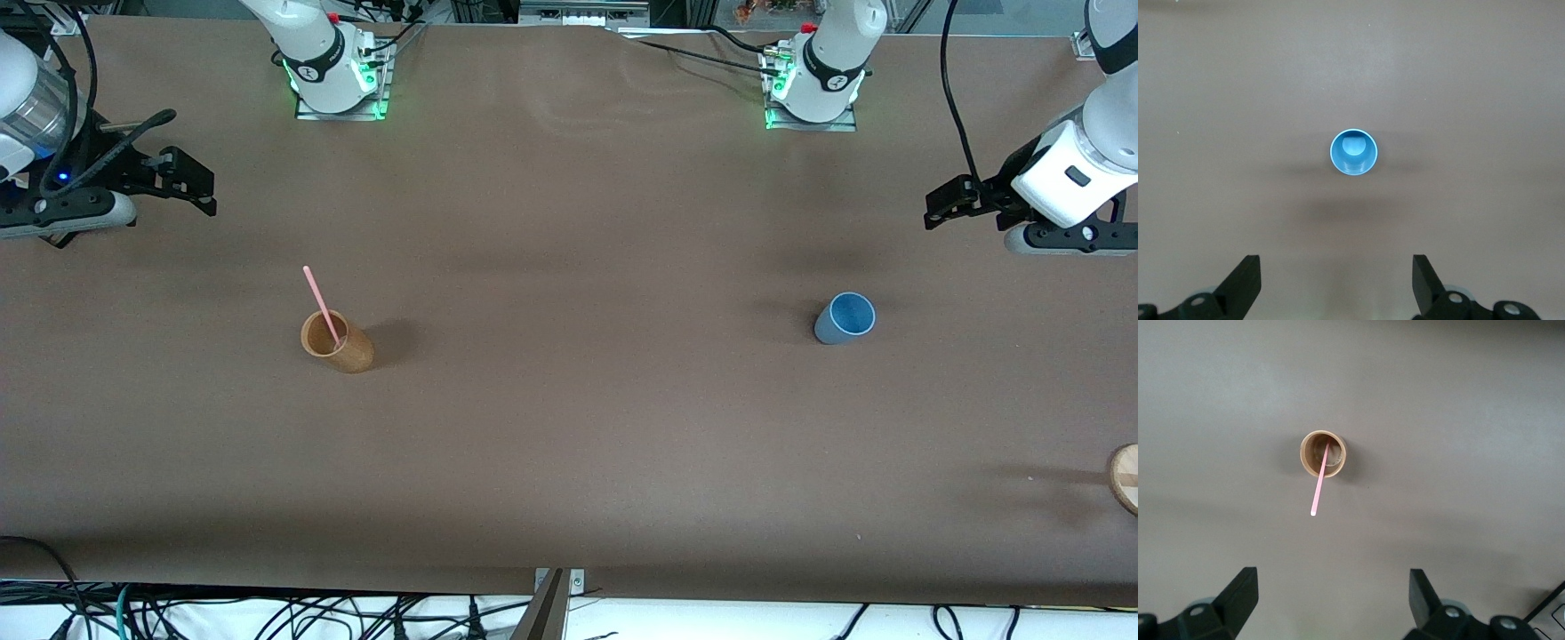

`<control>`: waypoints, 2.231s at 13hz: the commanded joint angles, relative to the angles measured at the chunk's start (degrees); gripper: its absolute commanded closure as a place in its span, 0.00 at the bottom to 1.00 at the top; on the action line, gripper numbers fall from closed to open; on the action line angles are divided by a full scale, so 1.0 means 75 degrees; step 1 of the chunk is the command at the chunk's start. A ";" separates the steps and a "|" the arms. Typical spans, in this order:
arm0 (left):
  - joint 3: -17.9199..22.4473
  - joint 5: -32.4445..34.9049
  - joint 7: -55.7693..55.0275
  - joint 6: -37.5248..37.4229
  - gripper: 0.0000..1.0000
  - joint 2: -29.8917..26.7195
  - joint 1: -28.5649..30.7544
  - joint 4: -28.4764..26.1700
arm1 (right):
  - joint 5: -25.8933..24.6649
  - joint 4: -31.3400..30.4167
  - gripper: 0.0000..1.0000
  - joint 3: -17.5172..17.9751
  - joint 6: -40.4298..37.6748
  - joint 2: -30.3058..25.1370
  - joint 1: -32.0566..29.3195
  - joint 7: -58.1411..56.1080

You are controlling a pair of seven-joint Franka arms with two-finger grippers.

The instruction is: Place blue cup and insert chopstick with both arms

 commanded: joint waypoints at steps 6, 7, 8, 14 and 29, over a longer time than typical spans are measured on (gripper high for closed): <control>0.0001 0.0016 0.0170 0.0010 0.00 0.0071 0.0022 0.0181 | 0.0133 0.0105 0.00 0.0015 -0.0511 0.0267 0.0013 -0.0034; 0.0001 0.0016 0.0171 0.0010 0.00 0.0071 0.0022 0.0239 | 0.0122 0.0117 0.00 0.0026 -0.0511 0.0244 0.0013 -0.0034; 0.0001 0.0005 0.0136 0.0010 0.00 0.0187 0.0022 0.0333 | 0.0133 0.0106 0.00 0.0027 -0.0569 0.0221 0.0013 -0.0023; 0.0001 0.0005 0.0135 -0.0001 0.00 0.0282 0.0022 0.0439 | 0.0133 -0.0140 0.00 0.0027 -0.0477 0.0361 0.0013 0.0036; -0.0210 -0.0007 0.0112 0.2325 0.00 0.2005 -0.0517 -0.0740 | 0.0051 -0.1394 0.01 0.0425 0.3144 0.2575 0.0048 0.0106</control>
